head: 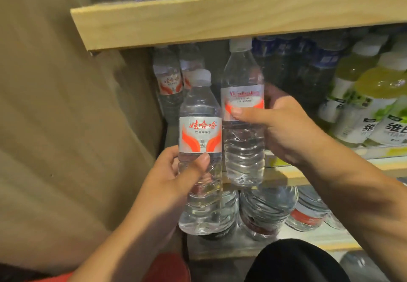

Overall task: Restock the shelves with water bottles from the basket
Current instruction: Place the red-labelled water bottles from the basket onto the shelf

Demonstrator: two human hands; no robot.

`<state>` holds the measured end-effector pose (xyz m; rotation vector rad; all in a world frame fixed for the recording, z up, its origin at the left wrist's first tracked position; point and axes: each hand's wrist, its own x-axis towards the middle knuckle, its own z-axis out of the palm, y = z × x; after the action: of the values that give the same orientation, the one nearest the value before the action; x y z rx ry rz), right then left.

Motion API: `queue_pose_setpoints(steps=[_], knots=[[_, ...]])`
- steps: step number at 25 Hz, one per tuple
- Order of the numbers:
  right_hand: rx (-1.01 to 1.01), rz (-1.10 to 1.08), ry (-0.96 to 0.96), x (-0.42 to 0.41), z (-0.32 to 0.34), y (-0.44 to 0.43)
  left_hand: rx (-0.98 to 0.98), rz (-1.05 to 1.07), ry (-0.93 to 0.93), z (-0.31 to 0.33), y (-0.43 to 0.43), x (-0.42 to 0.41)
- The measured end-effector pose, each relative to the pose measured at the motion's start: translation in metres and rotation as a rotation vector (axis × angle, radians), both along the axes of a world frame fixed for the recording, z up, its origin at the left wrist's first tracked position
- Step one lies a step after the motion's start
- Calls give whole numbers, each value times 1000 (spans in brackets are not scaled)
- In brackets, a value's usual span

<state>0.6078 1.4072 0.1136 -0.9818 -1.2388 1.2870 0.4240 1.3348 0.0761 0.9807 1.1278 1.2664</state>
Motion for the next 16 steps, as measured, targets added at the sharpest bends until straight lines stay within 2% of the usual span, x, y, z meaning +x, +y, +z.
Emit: queue_pose_setpoints(steps=[5,10,13,16], knots=[[55,-6,-27,-23,3,38,-86,54,-95,-6,-3,-13],[91,-13,-75,-43,-15,69,-58,129,-7,-12,3,-12],[85,-66,-254,-45,-30,77,-104,158,16,-16,6,-11],[82,-79,-415,-45,-36,80,-129,169,-38,-22,9,-12]])
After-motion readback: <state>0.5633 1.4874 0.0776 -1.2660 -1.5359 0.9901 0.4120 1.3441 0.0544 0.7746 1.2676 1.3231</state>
